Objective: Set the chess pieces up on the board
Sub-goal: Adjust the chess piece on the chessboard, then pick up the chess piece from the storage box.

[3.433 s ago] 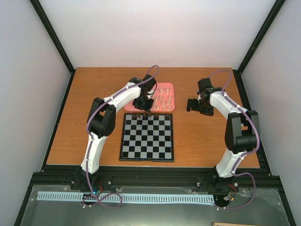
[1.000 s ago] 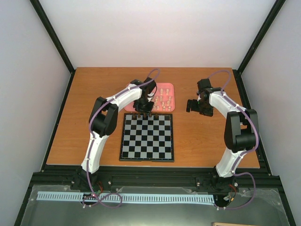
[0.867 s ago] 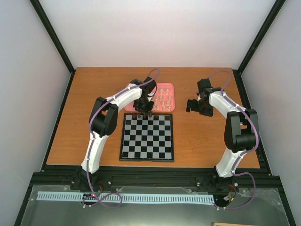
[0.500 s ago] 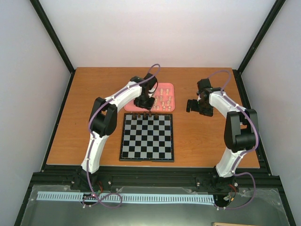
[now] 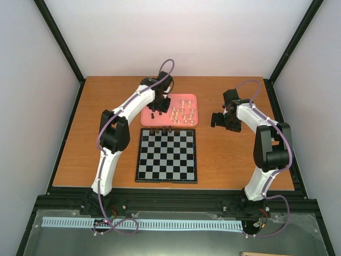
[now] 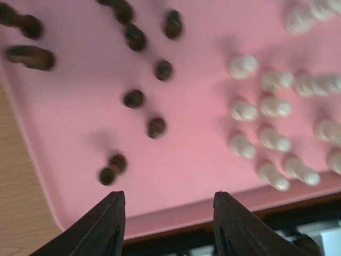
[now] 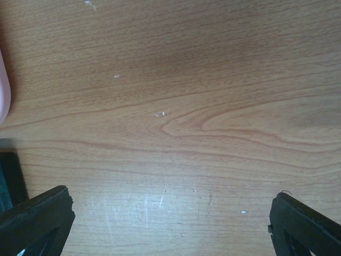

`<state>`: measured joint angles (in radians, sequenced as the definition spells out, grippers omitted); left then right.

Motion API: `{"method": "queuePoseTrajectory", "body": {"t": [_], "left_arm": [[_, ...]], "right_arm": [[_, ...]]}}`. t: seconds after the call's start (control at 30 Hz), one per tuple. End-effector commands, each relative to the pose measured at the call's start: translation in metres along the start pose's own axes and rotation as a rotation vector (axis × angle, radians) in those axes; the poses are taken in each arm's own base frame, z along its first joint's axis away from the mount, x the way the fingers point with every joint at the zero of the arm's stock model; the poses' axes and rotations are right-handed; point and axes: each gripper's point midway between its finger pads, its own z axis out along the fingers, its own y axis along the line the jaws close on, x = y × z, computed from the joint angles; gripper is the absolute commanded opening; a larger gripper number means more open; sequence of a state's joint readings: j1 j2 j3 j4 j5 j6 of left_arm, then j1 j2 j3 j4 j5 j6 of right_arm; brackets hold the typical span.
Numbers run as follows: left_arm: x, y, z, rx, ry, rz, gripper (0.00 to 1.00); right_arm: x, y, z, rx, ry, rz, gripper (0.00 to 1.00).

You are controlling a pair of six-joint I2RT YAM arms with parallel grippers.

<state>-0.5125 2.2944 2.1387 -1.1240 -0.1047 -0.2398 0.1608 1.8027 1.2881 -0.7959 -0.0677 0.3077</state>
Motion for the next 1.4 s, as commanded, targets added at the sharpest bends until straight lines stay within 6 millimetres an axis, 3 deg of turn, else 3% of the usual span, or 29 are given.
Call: {"method": "queuePoseTrajectory", "body": {"t": [0.0, 0.17, 0.3, 0.5, 0.63, 1.1, 1.37], "left_arm": [[-0.017, 0.056, 0.003, -0.070, -0.015, -0.134, 0.48], [-0.025, 0.106, 0.008, -0.129, -0.032, -0.226, 0.48], [-0.038, 0.123, 0.016, -0.137, -0.064, -0.271, 0.47], [-0.066, 0.114, 0.033, -0.068, -0.128, -0.293, 0.47], [-0.074, 0.102, 0.047, 0.001, -0.132, -0.301, 0.47], [-0.081, 0.108, 0.074, -0.037, -0.157, -0.306, 0.47], [-0.084, 0.107, 0.078, -0.034, -0.164, -0.310, 0.33]], "right_arm": [[-0.008, 0.006, -0.004, -0.007, -0.015, -0.012, 1.00], [-0.009, 0.005, -0.004, 0.002, -0.010, -0.020, 1.00], [-0.013, 0.007, -0.003, 0.001, -0.008, -0.020, 1.00], [-0.020, 0.007, -0.001, 0.013, 0.000, -0.027, 1.00], [-0.022, 0.006, -0.001, 0.028, 0.004, -0.032, 1.00], [-0.031, 0.007, 0.006, 0.043, 0.028, -0.040, 1.00], [-0.032, 0.006, 0.009, 0.048, 0.037, -0.044, 1.00]]}}
